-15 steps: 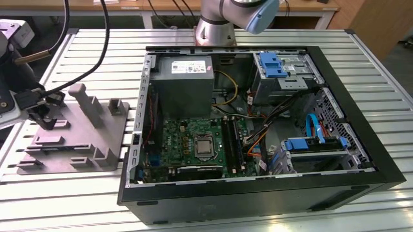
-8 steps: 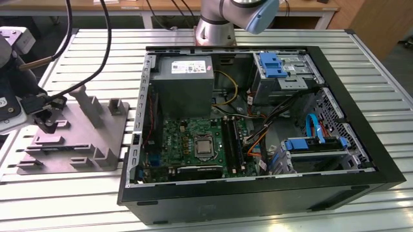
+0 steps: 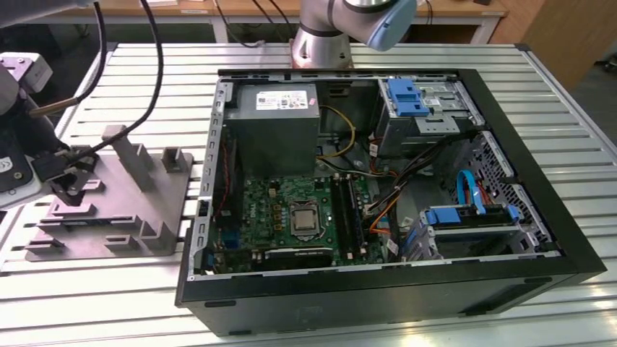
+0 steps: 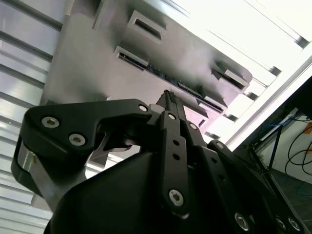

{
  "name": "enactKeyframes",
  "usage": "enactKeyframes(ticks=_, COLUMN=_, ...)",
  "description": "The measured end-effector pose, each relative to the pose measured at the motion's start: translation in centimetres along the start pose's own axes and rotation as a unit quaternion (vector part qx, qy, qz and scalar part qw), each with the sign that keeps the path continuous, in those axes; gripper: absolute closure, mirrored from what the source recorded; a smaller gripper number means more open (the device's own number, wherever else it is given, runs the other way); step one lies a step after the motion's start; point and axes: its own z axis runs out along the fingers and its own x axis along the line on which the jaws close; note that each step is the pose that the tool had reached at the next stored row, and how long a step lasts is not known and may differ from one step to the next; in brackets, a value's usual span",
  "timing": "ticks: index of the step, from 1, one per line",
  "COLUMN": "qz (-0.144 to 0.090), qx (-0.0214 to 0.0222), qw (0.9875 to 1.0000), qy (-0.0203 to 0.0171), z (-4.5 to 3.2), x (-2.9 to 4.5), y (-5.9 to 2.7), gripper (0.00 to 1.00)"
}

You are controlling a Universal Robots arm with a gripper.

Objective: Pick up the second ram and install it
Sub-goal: 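Reach for the second ram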

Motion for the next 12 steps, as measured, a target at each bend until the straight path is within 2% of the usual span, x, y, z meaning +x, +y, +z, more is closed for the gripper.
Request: enactKeyframes(ticks=12, qz=-0.001, qx=0.0000, qw=1.0000, qy=0.0000, z=2.18, x=-0.08, y=-0.37, gripper=0.90)
